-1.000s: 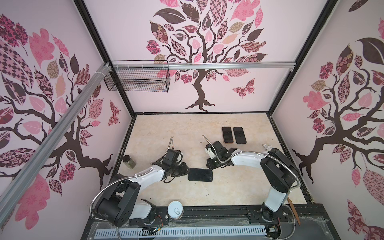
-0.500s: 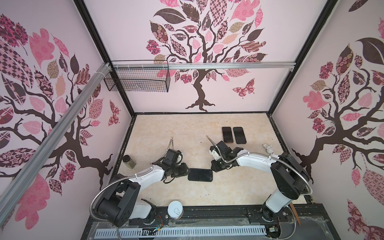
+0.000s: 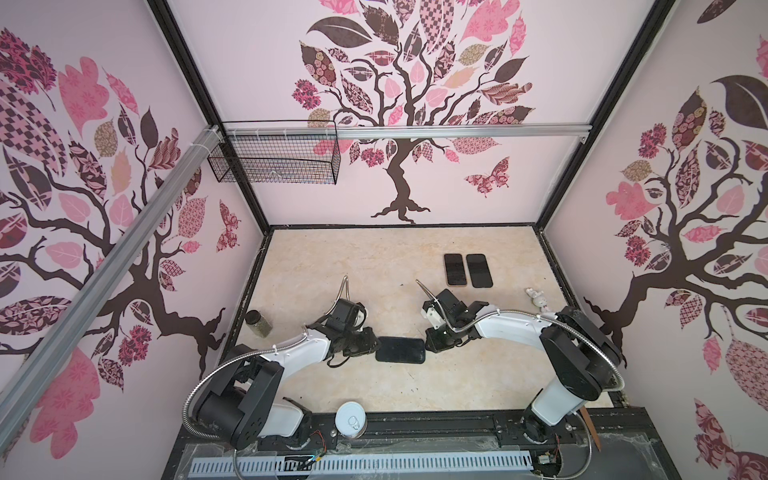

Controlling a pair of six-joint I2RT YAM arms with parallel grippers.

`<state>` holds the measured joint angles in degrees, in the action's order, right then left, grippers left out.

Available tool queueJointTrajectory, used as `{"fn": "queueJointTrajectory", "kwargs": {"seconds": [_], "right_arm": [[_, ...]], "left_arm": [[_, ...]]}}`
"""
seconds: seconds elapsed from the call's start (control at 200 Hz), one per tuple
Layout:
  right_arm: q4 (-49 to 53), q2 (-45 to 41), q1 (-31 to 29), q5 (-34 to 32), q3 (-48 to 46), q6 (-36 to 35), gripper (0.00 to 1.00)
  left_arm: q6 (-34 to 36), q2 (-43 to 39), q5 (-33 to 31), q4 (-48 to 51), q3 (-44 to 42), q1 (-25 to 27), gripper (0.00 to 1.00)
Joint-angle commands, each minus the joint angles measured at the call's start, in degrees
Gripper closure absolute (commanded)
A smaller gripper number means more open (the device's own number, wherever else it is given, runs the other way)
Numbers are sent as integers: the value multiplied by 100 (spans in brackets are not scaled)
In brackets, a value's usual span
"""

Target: Put the phone into the phone case

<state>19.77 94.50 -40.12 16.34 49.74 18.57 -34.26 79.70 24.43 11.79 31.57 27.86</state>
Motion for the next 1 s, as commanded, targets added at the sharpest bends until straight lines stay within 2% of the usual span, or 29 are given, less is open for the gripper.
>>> {"fn": "queueJointTrajectory", "kwargs": {"seconds": [0.0,0.175,0.645,0.995], "right_arm": [[-40,-388,-26,-50,27,83,79],[-50,-450,-26,-5,62,102,79],[-458,141,-29,471,-60,156,82],[-407,372,-56,477,-63,137,84]], "left_arm": [[82,47,27,-107,-10,35,76],[86,96,18,-133,-11,35,79],[85,135,-4,-142,16,33,82],[73,198,18,-232,-6,34,83]]}}
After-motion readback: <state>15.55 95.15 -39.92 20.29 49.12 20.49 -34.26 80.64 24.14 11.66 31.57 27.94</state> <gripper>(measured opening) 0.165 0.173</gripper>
